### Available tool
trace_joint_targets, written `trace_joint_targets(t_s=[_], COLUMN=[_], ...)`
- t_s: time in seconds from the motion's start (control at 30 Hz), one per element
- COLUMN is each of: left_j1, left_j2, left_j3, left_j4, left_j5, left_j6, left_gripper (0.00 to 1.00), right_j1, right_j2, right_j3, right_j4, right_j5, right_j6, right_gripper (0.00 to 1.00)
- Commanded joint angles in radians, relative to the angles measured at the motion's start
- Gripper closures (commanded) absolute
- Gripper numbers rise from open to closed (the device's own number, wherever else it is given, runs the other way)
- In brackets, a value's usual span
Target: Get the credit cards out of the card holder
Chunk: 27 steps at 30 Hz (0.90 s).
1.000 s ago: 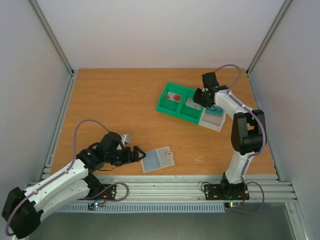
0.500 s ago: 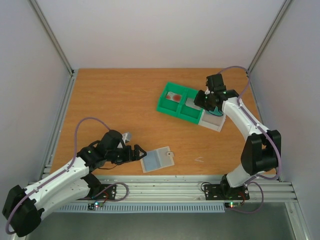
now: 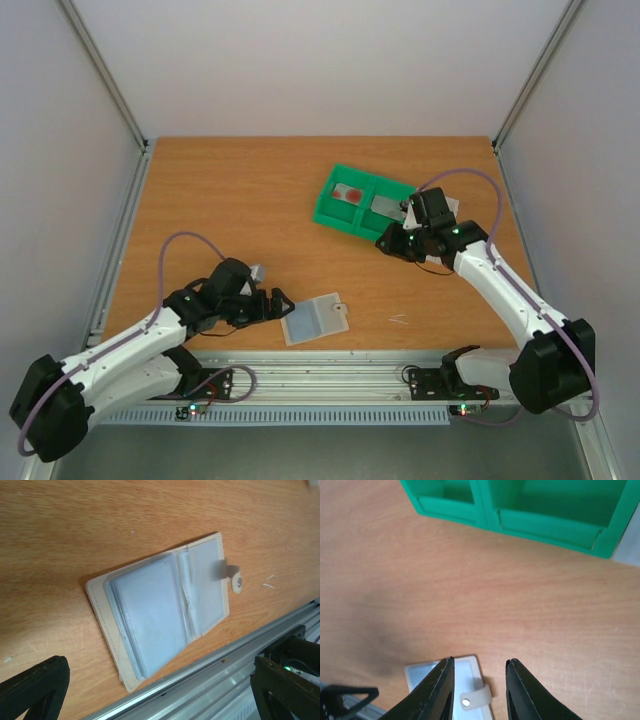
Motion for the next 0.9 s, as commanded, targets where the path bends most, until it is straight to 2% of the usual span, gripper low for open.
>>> trace_joint_targets(t_s=[0.0, 0.57, 0.87], left_j1=[-0.004, -0.004, -0.005], left_j2=[0.063, 0.346, 0.407], left_j3=[-0.012, -0.021, -0.002], left_j4=[0.087, 0.320, 0.405], left_j5=[-0.050, -0.054, -0.017], left_j6=[0.024, 0.010, 0.004], left_gripper=[0.01, 0.01, 0.01], right_j1=[0.032, 0.078, 0.099], right_j2=[-0.076, -0.236, -0.280], right_j3=[-0.053, -0.194, -0.194], right_j4=[-0.019, 0.000, -0.014], right_j5=[-0.047, -0.081, -0.072], right_j6=[-0.013, 0.008, 0.028], right_gripper=[0.69, 0.68, 0.68])
